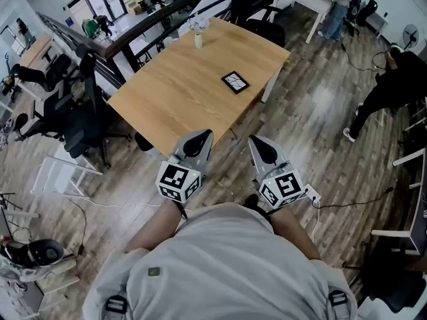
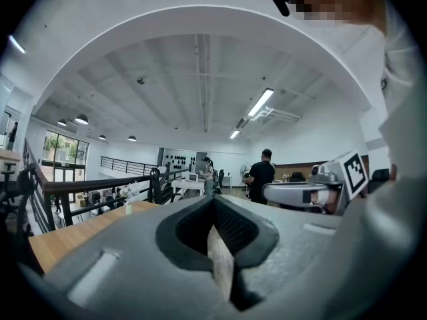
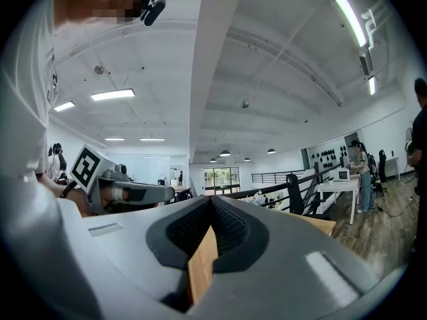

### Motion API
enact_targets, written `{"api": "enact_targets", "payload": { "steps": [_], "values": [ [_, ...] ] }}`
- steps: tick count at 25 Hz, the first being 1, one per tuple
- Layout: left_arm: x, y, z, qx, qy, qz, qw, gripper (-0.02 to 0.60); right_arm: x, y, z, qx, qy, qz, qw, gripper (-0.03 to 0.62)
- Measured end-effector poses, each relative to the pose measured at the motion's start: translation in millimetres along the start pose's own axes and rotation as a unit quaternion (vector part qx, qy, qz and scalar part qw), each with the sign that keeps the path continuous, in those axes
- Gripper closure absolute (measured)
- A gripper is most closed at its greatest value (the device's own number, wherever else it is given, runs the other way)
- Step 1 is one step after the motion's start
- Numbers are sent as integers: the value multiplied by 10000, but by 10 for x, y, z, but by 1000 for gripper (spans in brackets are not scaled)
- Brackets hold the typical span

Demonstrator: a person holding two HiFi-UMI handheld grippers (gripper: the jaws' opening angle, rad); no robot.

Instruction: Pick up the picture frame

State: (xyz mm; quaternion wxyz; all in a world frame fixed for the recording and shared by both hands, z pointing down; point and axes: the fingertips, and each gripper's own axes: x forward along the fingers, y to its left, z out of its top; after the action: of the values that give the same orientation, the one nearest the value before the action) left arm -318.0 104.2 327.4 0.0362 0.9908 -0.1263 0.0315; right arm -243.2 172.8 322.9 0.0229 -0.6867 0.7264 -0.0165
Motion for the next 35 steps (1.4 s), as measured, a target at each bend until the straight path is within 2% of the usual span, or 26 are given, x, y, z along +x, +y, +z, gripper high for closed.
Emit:
{"api": "enact_targets", "payload": {
  "steps": [6, 11, 19, 26, 35],
  "values": [
    [329, -115, -79, -25, 89, -11, 10000, 578, -113, -318, 15, 64, -200, 0, 9998, 585],
    [840, -297, -112, -59, 173, -21, 9998, 577, -263, -863, -69, 225, -126, -104, 9996, 585],
    [1802, -830, -66, -37, 132, -221, 9997, 578, -575, -1769, -29, 293, -18, -121, 9995, 585],
    [2353, -1240, -149, -74, 199, -441, 9988, 578, -775, -2244, -67, 393, 60, -171, 9991, 585],
    [2800, -1046, -222, -185, 290, -484, 9982, 577, -562, -2691, -194, 461, 193, -358, 9981, 585]
  ]
}}
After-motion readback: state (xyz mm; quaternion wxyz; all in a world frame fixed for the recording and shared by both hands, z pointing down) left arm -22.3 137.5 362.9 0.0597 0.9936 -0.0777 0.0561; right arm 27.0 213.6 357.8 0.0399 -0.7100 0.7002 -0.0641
